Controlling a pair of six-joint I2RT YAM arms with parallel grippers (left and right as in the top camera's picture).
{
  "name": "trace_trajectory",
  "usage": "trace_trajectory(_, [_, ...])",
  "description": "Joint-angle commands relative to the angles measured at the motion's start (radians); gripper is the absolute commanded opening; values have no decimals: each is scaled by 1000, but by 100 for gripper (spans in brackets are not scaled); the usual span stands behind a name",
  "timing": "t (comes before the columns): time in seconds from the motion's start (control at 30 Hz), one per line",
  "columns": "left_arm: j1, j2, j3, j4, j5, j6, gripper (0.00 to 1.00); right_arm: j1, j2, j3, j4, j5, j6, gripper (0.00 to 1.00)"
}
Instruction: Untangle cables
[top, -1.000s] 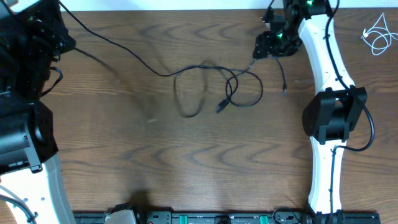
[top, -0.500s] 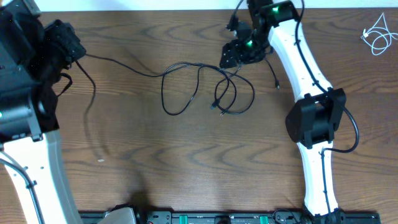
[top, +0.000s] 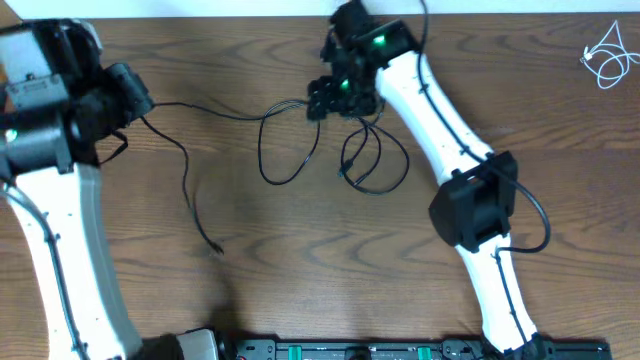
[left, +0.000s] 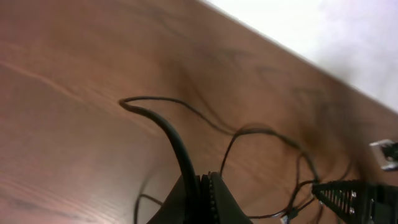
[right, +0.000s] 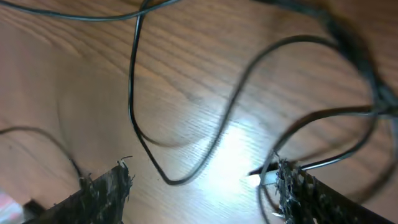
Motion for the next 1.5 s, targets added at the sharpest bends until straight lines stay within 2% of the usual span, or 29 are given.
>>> trace_trajectory(0.0, [5,56,2,-9,-19,17,7,46,-6,-58,18,104,144,72])
trace_trajectory(0.27, [4,85,2,-8,-14,17,7,112,-6,-288,209,97,219,63])
trace_trajectory(0.43, [3,85,-2,-7,-3,13,7,126,-6,-336,301,81,219,56])
trace_trajectory(0.57, [2,85,-2,-6,8,13,7,137,-6,-341,335,82,218,45])
trace_trajectory(0.63, [2,85,-2,-6,8,13,7,140,-6,-341,339,82,218,33])
trace_trajectory(0.67, [2,85,-2,-6,8,13,7,140,-6,-341,337,84,217,19])
trace_trajectory(0.73, [2,85,-2,-6,8,13,7,136,-6,-340,331,90,183,1])
trace_trajectory(0.87, [2,85,-2,-6,8,13,7,91,-79,-309,296,90,2,1])
trace_trajectory(1.0, [2,85,-2,-6,8,13,7,16,-227,-283,273,89,-81,1])
trace_trajectory(1.27, [3,87,-2,0,-5,13,7,-201,-604,-281,246,96,-105,1])
trace_trajectory(1.3, [3,90,-3,1,-28,14,7,-276,-690,-281,239,112,-105,1])
trace_trajectory(1.47, [3,97,-4,1,-111,13,7,-484,-850,-281,204,188,-104,1])
